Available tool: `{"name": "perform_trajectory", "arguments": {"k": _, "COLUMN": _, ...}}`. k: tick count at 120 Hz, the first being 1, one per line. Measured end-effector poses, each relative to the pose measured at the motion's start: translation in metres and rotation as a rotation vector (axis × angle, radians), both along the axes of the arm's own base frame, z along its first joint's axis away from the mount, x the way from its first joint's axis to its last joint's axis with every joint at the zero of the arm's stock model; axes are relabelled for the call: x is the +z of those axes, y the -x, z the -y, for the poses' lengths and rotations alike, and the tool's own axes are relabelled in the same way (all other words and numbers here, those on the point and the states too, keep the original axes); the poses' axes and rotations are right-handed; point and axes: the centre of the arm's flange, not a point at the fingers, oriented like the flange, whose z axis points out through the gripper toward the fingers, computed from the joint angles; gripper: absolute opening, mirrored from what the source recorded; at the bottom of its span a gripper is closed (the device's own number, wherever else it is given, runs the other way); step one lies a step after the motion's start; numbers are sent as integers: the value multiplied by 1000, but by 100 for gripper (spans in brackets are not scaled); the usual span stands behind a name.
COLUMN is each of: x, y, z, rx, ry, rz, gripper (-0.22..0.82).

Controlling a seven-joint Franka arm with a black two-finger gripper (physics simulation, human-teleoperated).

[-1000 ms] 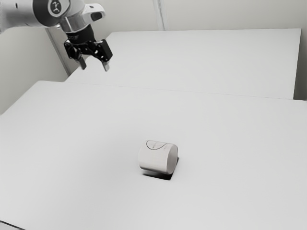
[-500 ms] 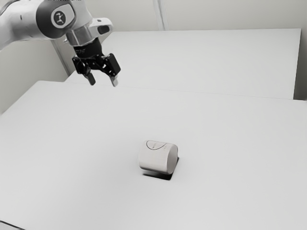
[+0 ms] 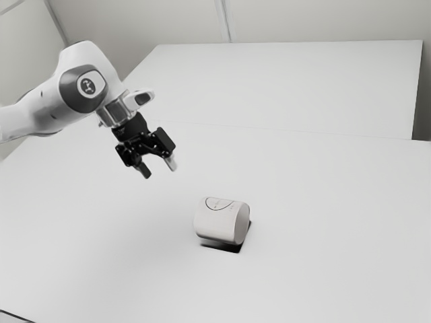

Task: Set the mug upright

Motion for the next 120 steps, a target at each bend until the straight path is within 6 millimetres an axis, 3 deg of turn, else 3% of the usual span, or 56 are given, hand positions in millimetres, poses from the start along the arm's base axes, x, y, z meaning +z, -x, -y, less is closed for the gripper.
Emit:
{"name": "perform_trajectory", "arguments": {"k": 32, "x": -60, "y": 5, "z": -9, "rx": 30, "ry": 168, "rz": -22, "gripper": 60}}
{"name": "perform_trajectory", "arguments": {"k": 68, "x": -115, "y": -8, "z": -6, "rx": -26, "ry": 341, "rz": 42, "gripper": 60}}
{"name": "perform_trajectory", "arguments": {"k": 86, "x": -158, "y": -15, "z": -14, "rx": -27, "ry": 410, "rz": 42, "gripper": 60}}
{"name": "perform_trajectory", "arguments": {"k": 120, "x": -174, "y": -15, "z": -9, "rx": -88, "ry": 578, "rz": 88, "gripper": 60}}
